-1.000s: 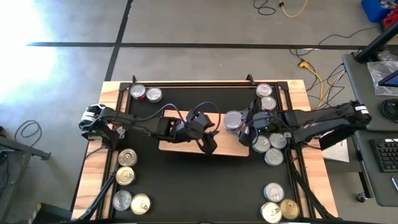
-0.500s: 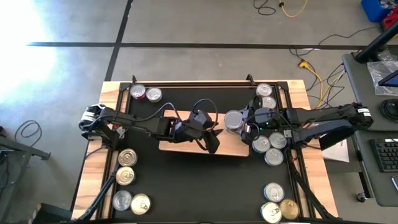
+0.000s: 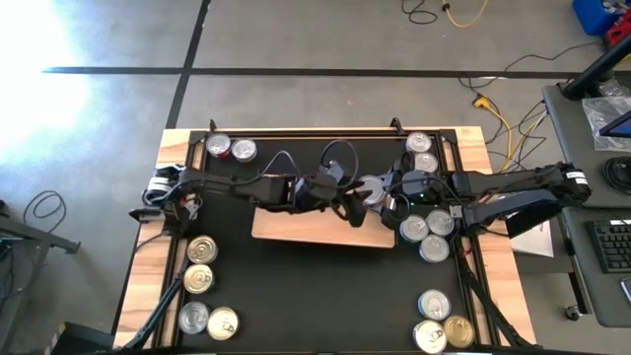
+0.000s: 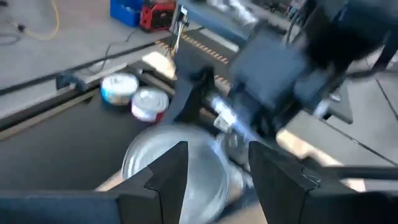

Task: Stack canned seafood by type on shelf
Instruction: Stack the green white tuna can on top of the green white tuna can on the shelf

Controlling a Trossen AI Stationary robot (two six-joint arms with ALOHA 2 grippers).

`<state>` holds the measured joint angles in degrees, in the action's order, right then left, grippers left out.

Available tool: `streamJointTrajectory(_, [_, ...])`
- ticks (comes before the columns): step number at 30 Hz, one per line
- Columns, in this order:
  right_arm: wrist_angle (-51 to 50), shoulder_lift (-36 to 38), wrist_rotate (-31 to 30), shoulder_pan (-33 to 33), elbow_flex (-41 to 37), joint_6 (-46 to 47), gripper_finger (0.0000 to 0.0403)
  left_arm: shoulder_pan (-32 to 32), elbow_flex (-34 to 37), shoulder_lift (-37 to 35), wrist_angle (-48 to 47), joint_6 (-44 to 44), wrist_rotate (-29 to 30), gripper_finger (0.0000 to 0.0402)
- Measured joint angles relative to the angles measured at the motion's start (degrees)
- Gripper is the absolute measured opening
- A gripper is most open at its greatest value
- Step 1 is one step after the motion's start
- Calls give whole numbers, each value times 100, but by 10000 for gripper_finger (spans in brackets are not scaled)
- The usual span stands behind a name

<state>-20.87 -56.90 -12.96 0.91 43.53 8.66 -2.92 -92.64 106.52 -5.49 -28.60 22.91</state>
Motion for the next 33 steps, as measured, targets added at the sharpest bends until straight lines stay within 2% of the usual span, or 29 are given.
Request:
streamJointTrajectory(5, [1,-22,16,0,-2,29,396,101,-897,549,-1082,358,-604,155])
streamJointTrajectory(13, [-53,-26,20,0,-9,-39,399,88,-2435,1609,-2488,545,-543,155])
streamJointTrajectory(20, [-261,-22,15,0,0,-65,400,86,-3825,2231,-3863,704,-449,155])
streamJointTrajectory(24, [-296,-4,14,0,7,-65,400,86,-4096,2340,-4121,832,-459,155])
streamJointTrajectory(33, [-395,37,100,0,-5,-56,400,78,-4068,2339,-3759,1336,-395,155])
